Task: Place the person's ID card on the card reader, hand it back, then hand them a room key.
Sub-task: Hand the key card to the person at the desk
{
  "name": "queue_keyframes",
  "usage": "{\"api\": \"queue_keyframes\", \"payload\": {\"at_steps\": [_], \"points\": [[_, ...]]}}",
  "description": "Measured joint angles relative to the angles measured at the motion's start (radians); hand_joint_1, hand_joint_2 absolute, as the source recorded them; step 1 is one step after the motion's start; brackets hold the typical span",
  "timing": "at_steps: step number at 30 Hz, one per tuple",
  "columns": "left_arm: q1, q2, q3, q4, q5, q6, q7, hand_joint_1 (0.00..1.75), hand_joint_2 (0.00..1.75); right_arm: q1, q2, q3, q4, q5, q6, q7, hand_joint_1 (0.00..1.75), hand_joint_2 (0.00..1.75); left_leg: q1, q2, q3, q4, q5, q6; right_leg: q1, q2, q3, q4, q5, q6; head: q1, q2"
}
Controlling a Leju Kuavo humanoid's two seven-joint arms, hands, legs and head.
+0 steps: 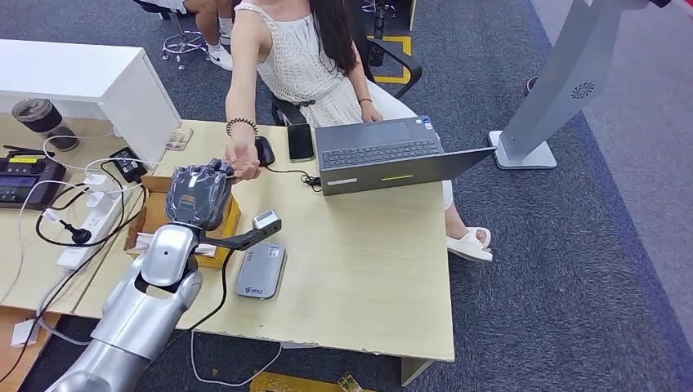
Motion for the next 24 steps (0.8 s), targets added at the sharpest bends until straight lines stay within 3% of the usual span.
{"api": "queue_keyframes", "payload": {"at_steps": [12, 16, 24], "points": [[-0.069, 0.018, 0.002, 0.029, 0.000, -0.022, -0.017, 1.75, 1.75, 0.000, 0.000, 0.002, 0.000, -0.004, 0.000, 0.002, 0.00, 0.00, 0.000, 0.000, 0.000, 0.000, 0.000, 0.000, 0.000, 0.000, 0.000, 0.000, 0.000, 0.000, 0.000, 0.000], [-0.071, 0.018, 0.002, 0.031, 0.000, -0.035, -0.023, 0.00, 1.75, -0.001, 0.000, 0.002, 0.000, -0.015, 0.000, 0.002, 0.00, 0.00, 0.000, 0.000, 0.000, 0.000, 0.000, 0.000, 0.000, 0.000, 0.000, 0.000, 0.000, 0.000, 0.000, 0.000], [-0.053, -0.001, 0.010, 0.024, 0.001, -0.007, -0.048, 0.00, 1.75, -0.001, 0.000, 0.002, 0.003, -0.022, 0.000, 0.002, 0.00, 0.00, 0.000, 0.000, 0.000, 0.000, 0.000, 0.000, 0.000, 0.000, 0.000, 0.000, 0.000, 0.000, 0.000, 0.000]]}}
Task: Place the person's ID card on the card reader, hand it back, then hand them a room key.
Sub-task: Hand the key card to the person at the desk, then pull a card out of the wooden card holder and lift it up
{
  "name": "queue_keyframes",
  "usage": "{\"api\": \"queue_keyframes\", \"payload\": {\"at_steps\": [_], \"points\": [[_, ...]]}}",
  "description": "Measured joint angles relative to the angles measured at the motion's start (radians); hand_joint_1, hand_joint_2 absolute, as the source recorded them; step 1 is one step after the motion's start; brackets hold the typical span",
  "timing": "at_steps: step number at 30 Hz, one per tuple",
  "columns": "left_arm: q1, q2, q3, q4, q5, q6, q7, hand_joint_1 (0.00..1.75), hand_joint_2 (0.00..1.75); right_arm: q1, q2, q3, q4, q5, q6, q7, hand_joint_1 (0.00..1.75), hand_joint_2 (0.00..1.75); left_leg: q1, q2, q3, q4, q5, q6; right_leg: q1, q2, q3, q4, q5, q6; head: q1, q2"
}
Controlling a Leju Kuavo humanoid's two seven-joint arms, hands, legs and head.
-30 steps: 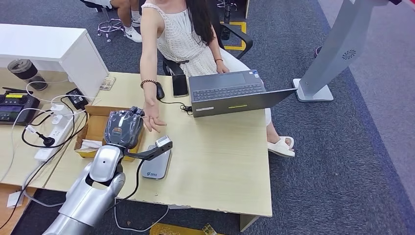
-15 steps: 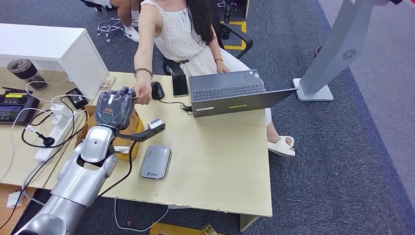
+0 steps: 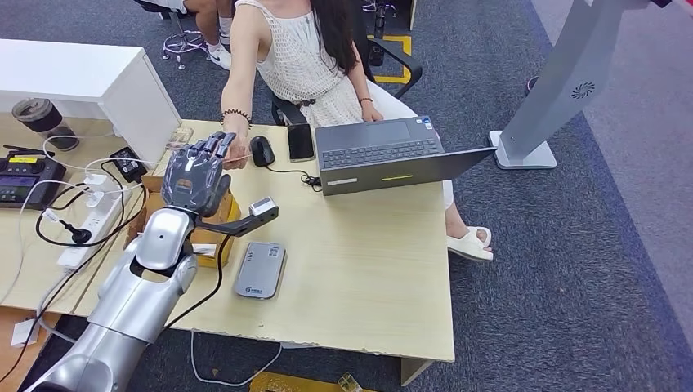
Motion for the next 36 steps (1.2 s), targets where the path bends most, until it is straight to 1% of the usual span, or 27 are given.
{"api": "queue_keyframes", "payload": {"at_steps": [7, 12, 14, 17, 19, 24, 25, 27, 29, 32, 33, 36], "points": [[0.047, -0.031, 0.000, -0.091, 0.002, -0.027, -0.018, 0.00, 1.75, 0.000, 0.000, 0.000, 0.000, -0.013, 0.000, 0.000, 0.00, 0.00, 0.000, 0.000, 0.000, 0.000, 0.000, 0.000, 0.000, 0.000, 0.000, 0.000, 0.000, 0.000, 0.000, 0.000], [0.075, -0.043, 0.000, -0.140, 0.022, -0.027, -0.031, 0.00, 1.75, 0.000, 0.000, 0.000, 0.001, -0.017, 0.000, -0.002, 0.00, 0.00, 0.000, 0.000, 0.000, 0.000, 0.000, 0.000, 0.000, 0.000, 0.000, 0.000, 0.000, 0.000, 0.000, 0.000], [0.103, -0.044, 0.000, -0.175, 0.046, -0.023, -0.048, 0.00, 1.75, 0.001, 0.000, 0.000, 0.001, -0.025, -0.001, -0.006, 0.00, 0.00, 0.000, 0.001, 0.000, 0.000, 0.000, 0.000, 0.000, 0.000, 0.000, 0.000, 0.000, 0.000, 0.000, 0.000], [0.183, -0.039, 0.000, -0.255, 0.084, -0.011, -0.075, 0.00, 1.75, 0.005, -0.002, -0.001, 0.001, -0.044, -0.001, -0.017, 0.00, 0.00, 0.000, 0.001, 0.000, 0.000, -0.001, 0.000, 0.000, 0.001, 0.000, 0.000, 0.000, 0.000, 0.000, 0.000], [0.219, -0.036, -0.001, -0.287, 0.095, -0.003, -0.082, 0.00, 1.75, 0.007, -0.003, -0.001, 0.001, -0.051, -0.001, -0.023, 0.00, 0.00, 0.000, 0.002, 0.000, 0.000, -0.001, 0.000, 0.000, 0.002, -0.001, 0.000, -0.001, 0.000, 0.000, 0.000], [0.226, -0.035, -0.001, -0.293, 0.097, -0.002, -0.083, 0.00, 1.75, 0.008, -0.003, -0.002, 0.001, -0.052, -0.001, -0.024, 0.00, 0.00, 0.000, 0.002, 0.000, 0.000, -0.001, 0.000, 0.000, 0.002, -0.001, 0.000, -0.001, 0.000, 0.000, 0.000], [0.242, -0.032, -0.001, -0.308, 0.099, 0.001, -0.085, 0.00, 1.75, 0.009, -0.004, -0.002, 0.001, -0.053, -0.001, -0.025, 0.00, 0.00, 0.000, 0.002, 0.000, 0.000, -0.001, 0.000, 0.000, 0.002, -0.001, 0.000, -0.001, 0.000, 0.000, 0.000], [0.291, -0.022, -0.001, -0.352, 0.103, 0.009, -0.088, 0.00, 1.75, 0.013, -0.006, -0.003, 0.001, -0.053, 0.000, -0.029, 0.00, 0.00, 0.000, 0.002, -0.001, 0.000, -0.001, 0.001, 0.000, 0.002, -0.002, 0.000, -0.001, 0.000, 0.000, 0.000], [0.365, -0.002, -0.001, -0.419, 0.111, 0.019, -0.091, 0.00, 1.75, 0.018, -0.010, -0.005, 0.001, -0.058, -0.001, -0.036, 0.00, 0.00, 0.000, 0.002, -0.001, 0.000, -0.001, 0.001, 0.000, 0.002, -0.002, 0.000, -0.001, 0.000, 0.000, 0.000], [0.550, 0.048, 0.026, -0.523, 0.131, 0.034, -0.085, 0.00, 1.75, 0.033, -0.017, -0.023, 0.000, -0.071, -0.002, -0.049, 0.00, 0.00, 0.000, 0.004, -0.001, 0.000, -0.002, 0.001, 0.000, 0.003, -0.002, 0.000, -0.001, -0.001, 0.000, 0.000], [0.597, 0.060, 0.045, -0.539, 0.138, 0.032, -0.082, 0.00, 1.75, 0.038, -0.018, -0.029, 0.000, -0.071, -0.001, -0.052, 0.00, 0.00, 0.000, 0.003, -0.002, 0.000, -0.002, 0.001, 0.000, 0.003, -0.003, 0.000, -0.001, -0.001, 0.000, 0.000], [0.655, 0.066, 0.103, -0.547, 0.145, 0.010, -0.078, 0.00, 1.75, 0.042, -0.019, -0.036, -0.001, -0.070, 0.001, -0.053, 0.00, 0.00, 0.000, 0.003, -0.002, 0.000, -0.002, 0.001, 0.000, 0.002, -0.003, 0.000, -0.002, -0.001, 0.000, 0.000]]}}
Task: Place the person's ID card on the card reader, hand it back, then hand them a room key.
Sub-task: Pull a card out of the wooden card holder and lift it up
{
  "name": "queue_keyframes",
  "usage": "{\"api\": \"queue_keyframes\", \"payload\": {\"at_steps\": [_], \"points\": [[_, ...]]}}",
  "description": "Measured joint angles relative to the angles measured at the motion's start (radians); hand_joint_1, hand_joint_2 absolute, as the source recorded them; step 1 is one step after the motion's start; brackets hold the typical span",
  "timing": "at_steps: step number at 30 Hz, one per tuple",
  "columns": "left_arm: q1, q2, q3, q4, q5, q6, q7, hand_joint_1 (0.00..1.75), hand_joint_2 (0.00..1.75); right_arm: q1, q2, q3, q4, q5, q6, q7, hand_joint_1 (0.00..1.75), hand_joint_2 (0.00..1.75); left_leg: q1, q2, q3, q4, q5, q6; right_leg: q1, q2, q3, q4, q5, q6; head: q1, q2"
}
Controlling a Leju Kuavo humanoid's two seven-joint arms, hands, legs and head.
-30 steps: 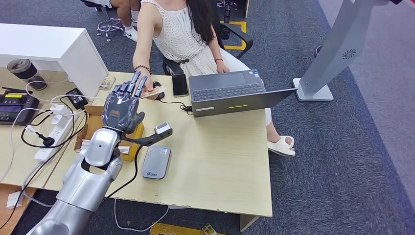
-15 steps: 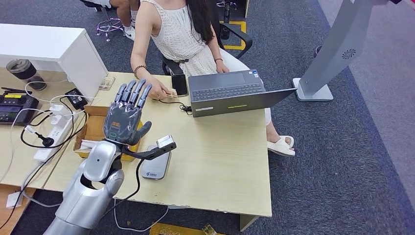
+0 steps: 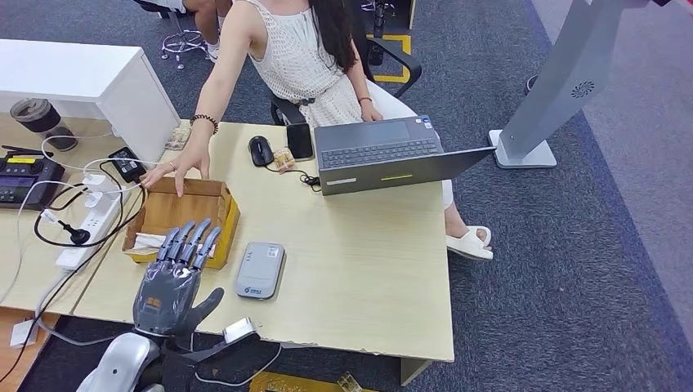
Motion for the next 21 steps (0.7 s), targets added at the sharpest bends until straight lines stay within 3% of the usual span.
{"api": "queue_keyframes", "payload": {"at_steps": [8, 21], "points": [[0.044, -0.006, 0.117, 0.031, 0.005, -0.066, 0.017, 0.00, 1.75, 0.001, 0.000, -0.015, -0.004, 0.010, 0.001, 0.008, 0.00, 0.00, 0.000, -0.001, 0.000, 0.000, 0.000, 0.000, 0.000, -0.001, 0.001, 0.000, 0.000, 0.000, 0.000, 0.000], [-0.010, -0.032, 0.195, 0.132, 0.008, -0.069, 0.008, 0.00, 1.75, -0.002, 0.000, -0.017, -0.006, 0.024, 0.002, 0.015, 0.00, 0.00, 0.000, -0.001, 0.000, 0.000, 0.000, 0.000, 0.000, -0.001, 0.001, 0.000, 0.000, 0.000, 0.000, 0.000]]}}
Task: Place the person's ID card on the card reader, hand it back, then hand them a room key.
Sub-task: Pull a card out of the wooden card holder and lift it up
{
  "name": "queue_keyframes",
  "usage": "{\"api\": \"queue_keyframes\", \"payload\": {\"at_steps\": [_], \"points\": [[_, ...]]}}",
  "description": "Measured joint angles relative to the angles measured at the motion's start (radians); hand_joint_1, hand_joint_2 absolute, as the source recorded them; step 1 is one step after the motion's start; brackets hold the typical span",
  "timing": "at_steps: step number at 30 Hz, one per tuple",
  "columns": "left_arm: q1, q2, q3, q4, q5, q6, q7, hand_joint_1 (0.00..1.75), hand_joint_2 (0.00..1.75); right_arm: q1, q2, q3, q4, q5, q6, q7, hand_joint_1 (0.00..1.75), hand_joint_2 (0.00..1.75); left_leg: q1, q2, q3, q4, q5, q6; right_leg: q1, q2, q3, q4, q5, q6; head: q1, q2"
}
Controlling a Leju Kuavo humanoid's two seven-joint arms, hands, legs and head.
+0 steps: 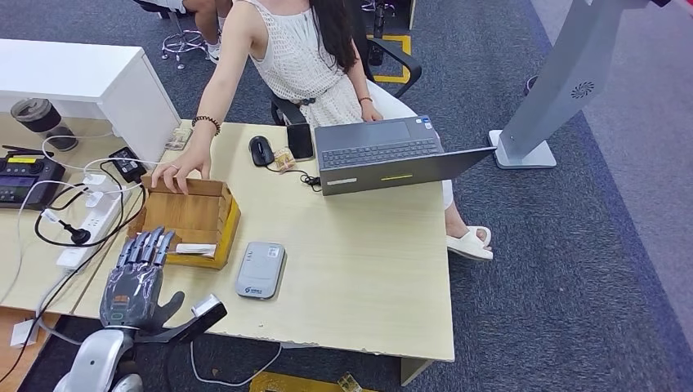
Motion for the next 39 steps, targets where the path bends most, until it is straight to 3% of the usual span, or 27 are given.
{"api": "queue_keyframes", "payload": {"at_steps": [13, 22, 39], "points": [[-0.178, -0.050, -0.022, 0.128, -0.055, -0.063, 0.006, 0.00, 1.75, -0.010, 0.000, 0.000, 0.000, 0.033, 0.001, 0.018, 0.00, 0.00, 0.000, 0.000, 0.001, 0.000, 0.001, 0.000, 0.000, -0.001, 0.000, 0.000, 0.001, 0.000, 0.000, 0.000], [-0.258, -0.064, -0.065, 0.186, -0.058, -0.119, 0.040, 0.00, 1.75, -0.010, 0.001, 0.000, 0.000, 0.035, 0.000, 0.023, 0.00, 0.00, 0.000, 0.000, 0.000, 0.000, 0.001, 0.000, 0.000, -0.001, 0.000, 0.000, 0.000, 0.000, 0.000, 0.000], [-0.283, -0.061, -0.072, 0.249, -0.074, -0.165, 0.128, 0.00, 1.75, -0.009, 0.001, 0.000, 0.000, 0.035, 0.000, 0.030, 0.00, 0.00, 0.000, 0.000, 0.000, 0.000, 0.001, 0.000, 0.000, 0.000, 0.000, 0.000, 0.000, 0.000, 0.000, 0.000]]}}
